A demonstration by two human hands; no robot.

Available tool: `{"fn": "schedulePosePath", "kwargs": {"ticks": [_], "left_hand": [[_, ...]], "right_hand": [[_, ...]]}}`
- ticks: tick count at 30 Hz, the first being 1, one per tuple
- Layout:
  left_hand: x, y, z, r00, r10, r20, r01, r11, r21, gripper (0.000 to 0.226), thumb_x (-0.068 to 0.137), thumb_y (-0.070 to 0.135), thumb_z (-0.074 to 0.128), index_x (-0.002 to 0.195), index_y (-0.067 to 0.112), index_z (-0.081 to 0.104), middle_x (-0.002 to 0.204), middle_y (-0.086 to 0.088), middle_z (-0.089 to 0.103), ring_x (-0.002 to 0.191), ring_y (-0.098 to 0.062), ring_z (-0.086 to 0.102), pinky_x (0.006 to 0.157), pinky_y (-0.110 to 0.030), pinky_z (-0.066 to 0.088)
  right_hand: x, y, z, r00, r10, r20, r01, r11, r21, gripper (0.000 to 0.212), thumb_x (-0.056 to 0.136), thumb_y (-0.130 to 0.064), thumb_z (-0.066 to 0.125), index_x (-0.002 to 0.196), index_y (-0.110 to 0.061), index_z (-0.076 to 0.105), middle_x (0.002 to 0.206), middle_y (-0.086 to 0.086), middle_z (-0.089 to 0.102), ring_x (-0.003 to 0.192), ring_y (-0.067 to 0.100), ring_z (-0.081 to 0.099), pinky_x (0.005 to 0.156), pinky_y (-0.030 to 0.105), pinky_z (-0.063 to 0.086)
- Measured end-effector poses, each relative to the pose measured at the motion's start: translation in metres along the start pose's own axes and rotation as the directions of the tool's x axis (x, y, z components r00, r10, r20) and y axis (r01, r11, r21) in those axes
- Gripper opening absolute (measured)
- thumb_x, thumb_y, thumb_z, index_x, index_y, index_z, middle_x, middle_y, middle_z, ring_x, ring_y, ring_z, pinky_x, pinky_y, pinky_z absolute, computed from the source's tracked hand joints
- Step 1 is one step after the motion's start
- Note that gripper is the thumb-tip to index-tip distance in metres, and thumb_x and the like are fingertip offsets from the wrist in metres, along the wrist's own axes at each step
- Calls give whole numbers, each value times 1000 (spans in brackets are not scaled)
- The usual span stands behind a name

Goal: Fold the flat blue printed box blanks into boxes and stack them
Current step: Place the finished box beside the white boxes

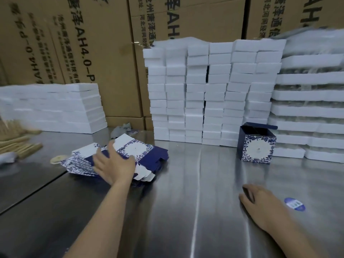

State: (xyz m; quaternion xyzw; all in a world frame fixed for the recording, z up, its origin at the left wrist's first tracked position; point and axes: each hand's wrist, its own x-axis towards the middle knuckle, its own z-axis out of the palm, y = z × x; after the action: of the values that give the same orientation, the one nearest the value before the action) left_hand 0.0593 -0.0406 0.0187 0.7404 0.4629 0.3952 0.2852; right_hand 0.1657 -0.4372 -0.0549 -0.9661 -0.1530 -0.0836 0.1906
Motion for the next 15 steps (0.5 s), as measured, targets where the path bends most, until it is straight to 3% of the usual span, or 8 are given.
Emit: {"fn": "schedulePosePath", "kwargs": {"ticks": [2,4,6,9,12,14,15], "left_hand": [[20,-27,-13,964,-257,72,262,962,-71,110,77,33,93,162,37,24,167,-19,21,153,-39,24,121,-57,28],[28,-45,-19,921,-364,136,386,895,-223,117,72,26,98,163,34,24,161,-20,34,143,-42,42,115,-53,39],[28,-52,-24,893,-415,173,448,794,-410,102,74,18,97,156,21,38,153,-17,52,135,-39,53,108,-46,45],[28,-59,-31,880,-449,155,465,747,-475,73,76,20,96,138,7,61,141,-17,64,124,-36,62,95,-39,49],[28,-63,-39,891,-425,161,435,696,-572,61,83,19,90,139,12,65,135,-14,69,107,-32,69,93,-42,57],[33,-65,-43,912,-368,183,390,635,-667,28,93,14,80,118,19,71,116,-11,75,88,-27,73,81,-44,61],[33,-64,-45,930,-325,171,349,637,-688,15,96,13,77,106,22,71,107,-8,76,88,-29,74,79,-47,63]], "right_hand": [[0,-1,-1,1000,18,7,-18,1000,0,41,102,-47,58,138,-29,62,140,1,65,129,26,58,99,35,45],[0,-1,-1,1000,22,2,-22,1000,13,40,101,-47,59,137,-29,63,140,1,65,129,27,58,99,35,44],[0,0,0,1000,19,-7,-19,1000,18,40,101,-47,59,137,-29,63,140,1,65,129,27,58,99,35,44],[0,3,1,1000,10,-9,-10,1000,22,40,102,-47,58,137,-29,63,140,0,65,130,26,58,99,34,44],[-2,2,0,1000,8,-14,-7,1000,31,39,102,-47,58,136,-29,63,138,1,65,129,26,59,99,35,44],[-3,0,-1,1000,6,-21,-5,999,34,37,102,-46,58,134,-29,64,136,1,66,126,26,60,98,36,45],[-4,0,-1,1000,6,-25,-5,999,37,36,101,-46,58,133,-29,65,135,1,66,125,26,61,97,36,46]]}}
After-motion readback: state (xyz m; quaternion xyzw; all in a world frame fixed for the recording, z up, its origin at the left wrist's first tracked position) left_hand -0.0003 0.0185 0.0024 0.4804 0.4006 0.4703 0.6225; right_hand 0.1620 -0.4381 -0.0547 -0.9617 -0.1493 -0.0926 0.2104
